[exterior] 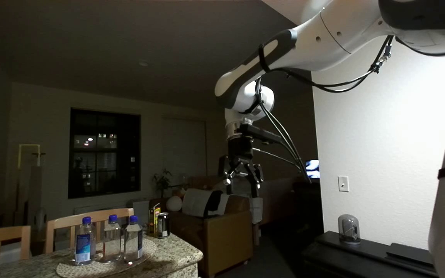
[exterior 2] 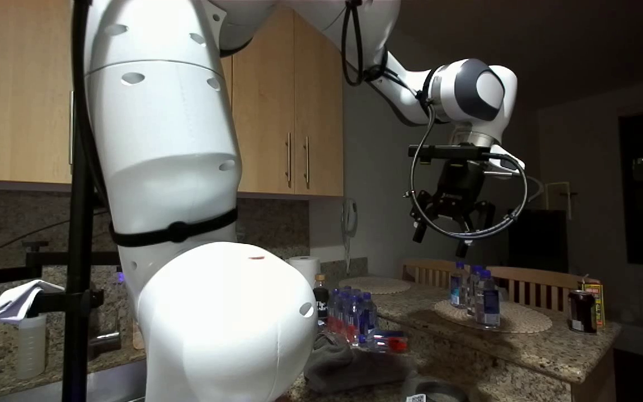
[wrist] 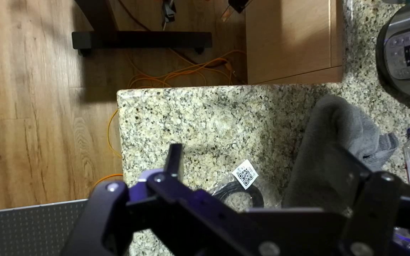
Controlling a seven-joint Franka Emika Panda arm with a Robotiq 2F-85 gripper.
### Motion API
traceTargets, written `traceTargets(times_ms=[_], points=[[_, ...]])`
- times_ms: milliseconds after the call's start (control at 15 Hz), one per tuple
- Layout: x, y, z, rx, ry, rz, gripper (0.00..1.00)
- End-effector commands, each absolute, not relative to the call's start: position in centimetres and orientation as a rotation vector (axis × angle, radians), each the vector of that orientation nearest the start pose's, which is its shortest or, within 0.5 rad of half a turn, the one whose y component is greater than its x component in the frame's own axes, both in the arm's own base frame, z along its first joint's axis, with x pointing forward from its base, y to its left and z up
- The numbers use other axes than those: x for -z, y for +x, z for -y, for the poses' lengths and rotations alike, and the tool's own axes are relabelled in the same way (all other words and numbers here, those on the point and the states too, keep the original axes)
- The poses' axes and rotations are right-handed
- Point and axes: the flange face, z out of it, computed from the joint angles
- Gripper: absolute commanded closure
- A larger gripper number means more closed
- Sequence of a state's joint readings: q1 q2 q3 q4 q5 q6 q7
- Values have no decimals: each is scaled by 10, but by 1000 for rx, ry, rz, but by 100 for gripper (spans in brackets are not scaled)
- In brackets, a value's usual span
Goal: Move the towel to the right
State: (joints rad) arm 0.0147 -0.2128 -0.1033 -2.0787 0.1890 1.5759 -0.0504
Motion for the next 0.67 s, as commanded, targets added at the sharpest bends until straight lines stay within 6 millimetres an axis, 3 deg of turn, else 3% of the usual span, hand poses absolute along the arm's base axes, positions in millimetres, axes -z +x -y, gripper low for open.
traceTargets(times_ms=[0,333,600], points=[[-501,460,24,-403,-2884,-88,0],[-501,460,24,-403,-2884,-88,0],[-497,476,11,-348,-2897,-85,0]])
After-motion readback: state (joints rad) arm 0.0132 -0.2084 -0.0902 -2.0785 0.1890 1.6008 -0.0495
